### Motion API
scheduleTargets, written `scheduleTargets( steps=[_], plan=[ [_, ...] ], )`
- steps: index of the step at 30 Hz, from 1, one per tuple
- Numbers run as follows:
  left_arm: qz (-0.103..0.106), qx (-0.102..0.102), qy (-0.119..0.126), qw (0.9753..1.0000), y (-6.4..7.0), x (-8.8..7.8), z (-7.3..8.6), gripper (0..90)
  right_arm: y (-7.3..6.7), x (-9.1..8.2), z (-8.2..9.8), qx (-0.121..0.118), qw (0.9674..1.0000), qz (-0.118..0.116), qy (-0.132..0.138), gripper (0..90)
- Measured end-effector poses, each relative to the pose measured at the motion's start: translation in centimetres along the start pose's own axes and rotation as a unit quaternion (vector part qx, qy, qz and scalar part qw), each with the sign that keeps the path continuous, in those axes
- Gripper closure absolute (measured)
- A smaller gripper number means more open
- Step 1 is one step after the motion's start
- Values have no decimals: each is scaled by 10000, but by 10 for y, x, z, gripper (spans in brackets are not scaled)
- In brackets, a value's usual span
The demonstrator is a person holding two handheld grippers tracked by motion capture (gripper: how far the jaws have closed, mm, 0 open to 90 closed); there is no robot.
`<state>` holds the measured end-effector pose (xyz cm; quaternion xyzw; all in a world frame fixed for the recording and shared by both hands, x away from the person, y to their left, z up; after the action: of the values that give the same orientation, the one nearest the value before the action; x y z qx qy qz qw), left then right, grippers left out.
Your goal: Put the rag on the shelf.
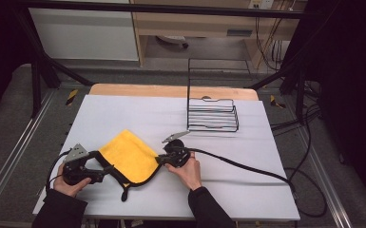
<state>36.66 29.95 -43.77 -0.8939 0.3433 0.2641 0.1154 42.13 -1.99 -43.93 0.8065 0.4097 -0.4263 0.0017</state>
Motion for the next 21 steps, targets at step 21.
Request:
scheduleTargets(
  steps=[21],
  plan=[
    [-1, 45, -38, 10000, 2, 1, -1, 70, 3, -58, 51, 452, 9975, 527, 132, 851]
  ],
)
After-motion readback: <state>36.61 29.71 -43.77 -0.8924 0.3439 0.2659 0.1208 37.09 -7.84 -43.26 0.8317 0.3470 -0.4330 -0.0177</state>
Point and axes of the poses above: each handheld gripper's, and its own axes: x roughly forward along the jaws, z roughly out of its underside, y roughly to its right, the point moved 1 cm from there along x, roughly forward along the jaws, and after that the axes turned 7 degrees about x, right-handed, at the moved point
